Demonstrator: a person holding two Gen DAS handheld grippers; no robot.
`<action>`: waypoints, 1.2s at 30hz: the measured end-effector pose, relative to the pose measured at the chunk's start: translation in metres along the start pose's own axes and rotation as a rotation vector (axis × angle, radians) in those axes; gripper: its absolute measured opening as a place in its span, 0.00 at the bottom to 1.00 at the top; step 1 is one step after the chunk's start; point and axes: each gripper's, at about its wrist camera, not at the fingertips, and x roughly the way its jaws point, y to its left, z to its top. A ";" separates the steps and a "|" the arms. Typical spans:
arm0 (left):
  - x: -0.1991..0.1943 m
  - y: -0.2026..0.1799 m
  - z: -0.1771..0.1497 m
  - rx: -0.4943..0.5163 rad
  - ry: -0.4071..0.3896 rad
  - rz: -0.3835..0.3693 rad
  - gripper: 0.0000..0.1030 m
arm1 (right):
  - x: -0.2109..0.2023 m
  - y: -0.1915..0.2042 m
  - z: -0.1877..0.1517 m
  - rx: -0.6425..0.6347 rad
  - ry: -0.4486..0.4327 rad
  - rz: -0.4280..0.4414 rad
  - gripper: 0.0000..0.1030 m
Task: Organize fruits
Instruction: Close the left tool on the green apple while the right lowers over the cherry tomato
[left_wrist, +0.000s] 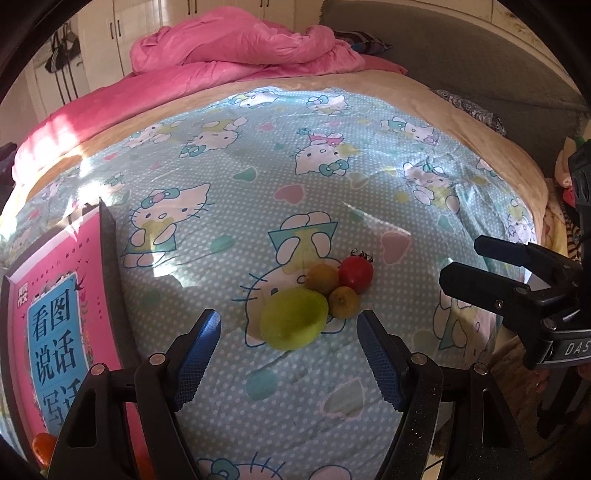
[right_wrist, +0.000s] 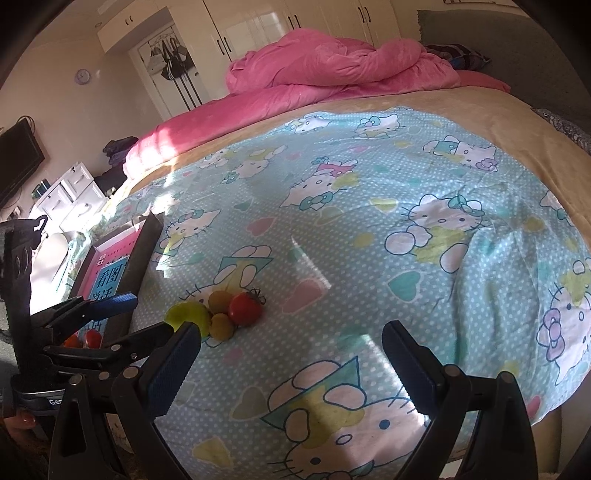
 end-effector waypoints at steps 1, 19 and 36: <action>0.001 -0.001 0.000 0.004 0.005 -0.003 0.75 | 0.001 0.000 0.000 0.000 0.003 0.000 0.96; 0.028 0.007 -0.001 -0.011 0.073 -0.026 0.75 | 0.042 0.024 0.010 -0.081 0.089 0.073 0.70; 0.041 0.016 0.007 -0.056 0.068 -0.060 0.63 | 0.078 0.033 0.014 -0.054 0.161 0.100 0.41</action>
